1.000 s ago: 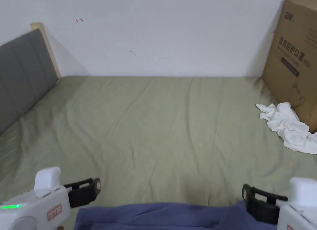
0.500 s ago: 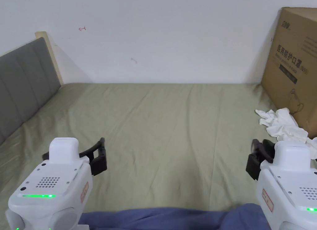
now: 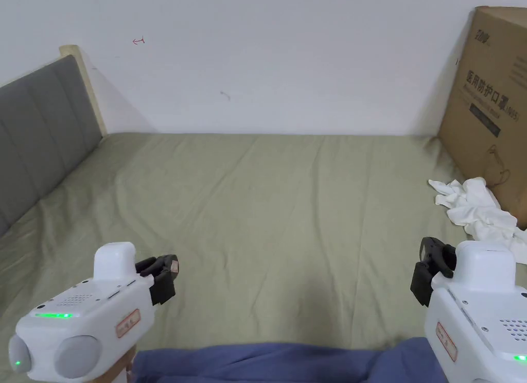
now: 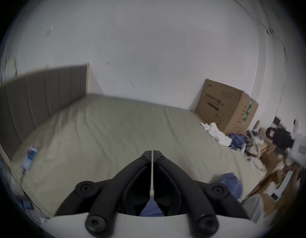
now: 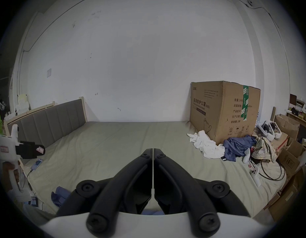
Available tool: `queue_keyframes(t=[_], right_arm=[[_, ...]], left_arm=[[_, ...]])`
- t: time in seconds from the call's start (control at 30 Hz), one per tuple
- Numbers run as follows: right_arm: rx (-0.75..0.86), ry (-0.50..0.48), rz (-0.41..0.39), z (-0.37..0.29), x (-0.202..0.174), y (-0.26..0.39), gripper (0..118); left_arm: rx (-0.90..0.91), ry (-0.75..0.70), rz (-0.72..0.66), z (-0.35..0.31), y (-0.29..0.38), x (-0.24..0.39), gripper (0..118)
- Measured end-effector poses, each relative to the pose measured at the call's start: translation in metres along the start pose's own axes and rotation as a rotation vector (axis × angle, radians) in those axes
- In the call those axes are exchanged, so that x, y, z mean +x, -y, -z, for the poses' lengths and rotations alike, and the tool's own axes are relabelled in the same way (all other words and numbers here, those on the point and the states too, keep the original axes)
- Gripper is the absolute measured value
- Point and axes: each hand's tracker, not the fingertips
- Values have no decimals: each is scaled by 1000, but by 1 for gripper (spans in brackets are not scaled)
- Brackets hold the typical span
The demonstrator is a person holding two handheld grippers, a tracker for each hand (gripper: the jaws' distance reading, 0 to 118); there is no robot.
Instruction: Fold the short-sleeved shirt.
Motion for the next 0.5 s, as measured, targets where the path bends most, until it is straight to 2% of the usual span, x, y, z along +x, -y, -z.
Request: queue_keyframes(t=[0.23, 0.37, 0.5], right_arm=[[-21, 4, 0, 7, 2, 4, 3], [-40, 10, -7, 12, 1, 9, 3], [-65, 9, -9, 20, -2, 15, 3]], left_arm=[[-132, 49, -174, 5, 15, -69, 5], [-284, 118, -351, 17, 28, -117, 5], [-369, 81, -430, 25, 51, -149, 5]])
